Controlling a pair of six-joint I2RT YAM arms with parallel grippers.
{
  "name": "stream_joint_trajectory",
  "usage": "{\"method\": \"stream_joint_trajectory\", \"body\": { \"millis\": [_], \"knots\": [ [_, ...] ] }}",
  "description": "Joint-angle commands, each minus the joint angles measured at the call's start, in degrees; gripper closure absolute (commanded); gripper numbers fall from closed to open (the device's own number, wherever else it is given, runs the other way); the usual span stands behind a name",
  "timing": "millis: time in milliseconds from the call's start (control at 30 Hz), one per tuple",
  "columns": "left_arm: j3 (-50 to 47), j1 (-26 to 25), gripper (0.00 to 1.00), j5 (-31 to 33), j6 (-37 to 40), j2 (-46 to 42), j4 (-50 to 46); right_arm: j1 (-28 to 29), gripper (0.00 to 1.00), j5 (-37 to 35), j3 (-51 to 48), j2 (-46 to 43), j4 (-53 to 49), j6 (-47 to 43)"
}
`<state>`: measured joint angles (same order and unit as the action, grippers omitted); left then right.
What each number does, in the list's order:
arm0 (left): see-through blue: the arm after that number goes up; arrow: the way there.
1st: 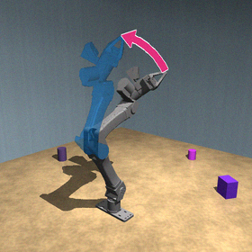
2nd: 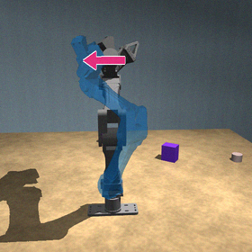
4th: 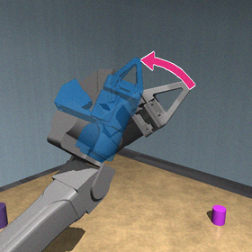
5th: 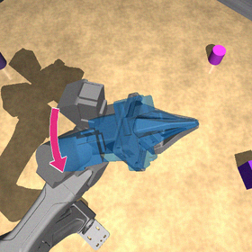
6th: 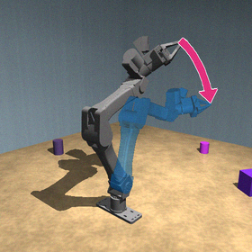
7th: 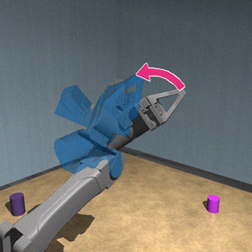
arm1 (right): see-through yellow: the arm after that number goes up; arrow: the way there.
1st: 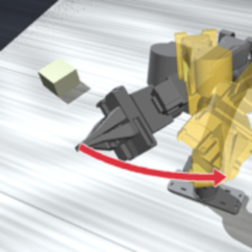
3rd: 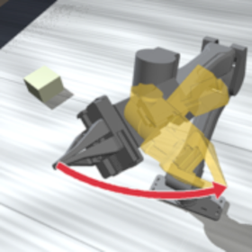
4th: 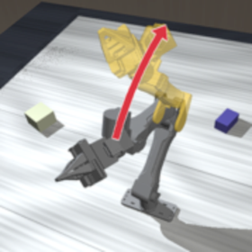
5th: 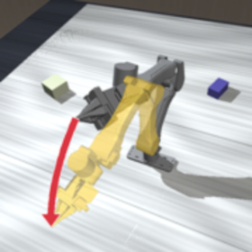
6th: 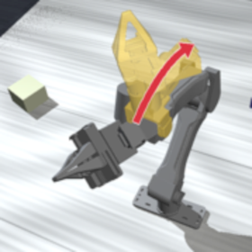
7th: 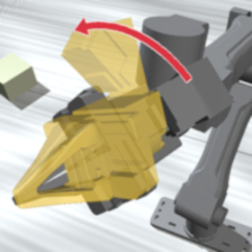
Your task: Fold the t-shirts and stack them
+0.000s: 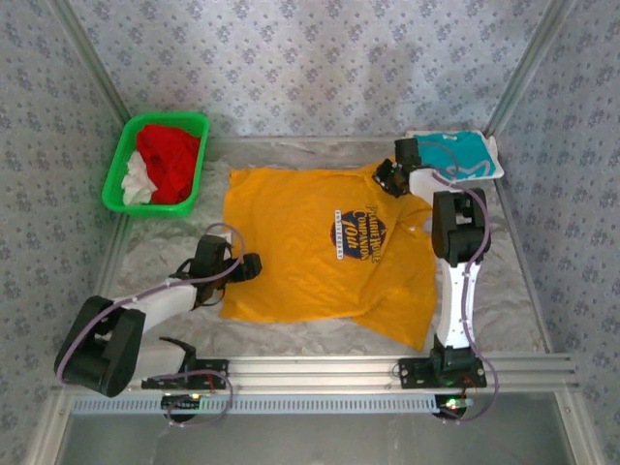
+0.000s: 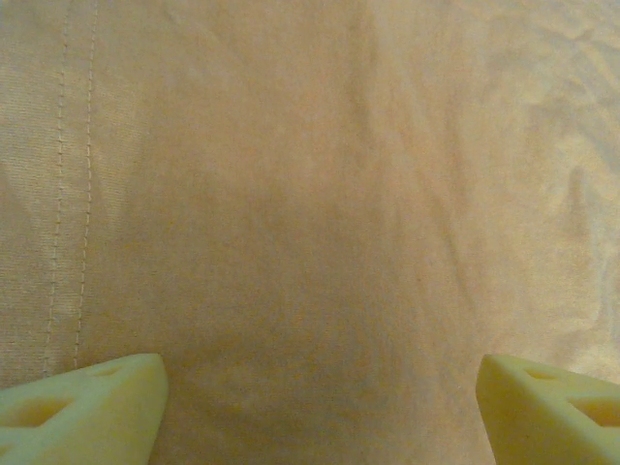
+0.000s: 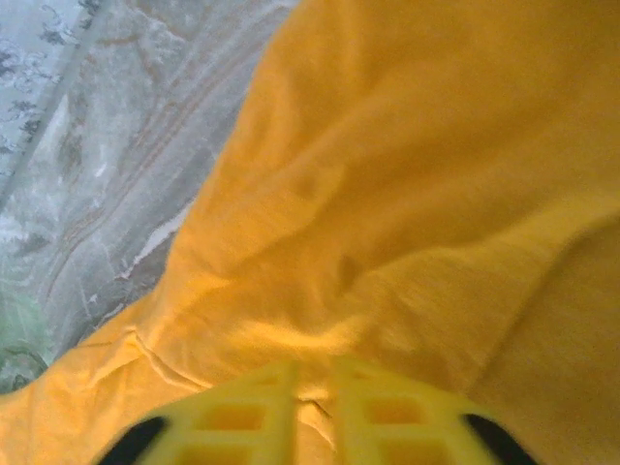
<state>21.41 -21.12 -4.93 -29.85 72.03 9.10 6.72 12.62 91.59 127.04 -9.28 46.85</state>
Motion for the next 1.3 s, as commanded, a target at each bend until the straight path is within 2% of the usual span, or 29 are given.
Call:
{"method": "stream_joint_trajectory", "body": {
  "millis": [0, 100, 600, 800, 933, 1033, 1267],
  "knots": [
    [-0.8, -0.1, 0.16, 1.7, -0.8, -0.1, -2.2, 0.0, 0.74, -1.0, -5.4, -5.1, -0.5, 1.9],
    [-0.8, -0.1, 0.16, 1.7, -0.7, 0.2, -1.9, -0.2, 0.71, -0.5, -7.1, -5.2, -0.3, 2.0],
    [-0.9, -0.1, 0.15, 1.7, -0.8, 0.1, -2.0, 0.4, 0.71, -0.4, 2.6, 3.0, -1.7, 2.6],
    [-0.9, -0.1, 0.15, 1.7, -0.8, 0.0, -2.0, 0.9, 0.64, -1.0, 2.1, 2.4, -3.0, 3.2],
    [-0.7, -0.1, 0.15, 1.6, -0.7, 0.3, -1.9, 0.9, 0.64, 0.0, 2.9, 3.5, -2.3, 3.2],
    [-0.7, -0.1, 0.15, 1.4, -0.6, 0.5, -2.0, 1.0, 0.69, 0.8, 4.1, 4.7, -0.8, 3.6],
    [-0.9, -0.1, 0.15, 1.6, -0.7, 0.1, -1.8, 1.2, 0.93, 1.9, 10.3, 8.0, 1.3, 4.9]
  ]
}}
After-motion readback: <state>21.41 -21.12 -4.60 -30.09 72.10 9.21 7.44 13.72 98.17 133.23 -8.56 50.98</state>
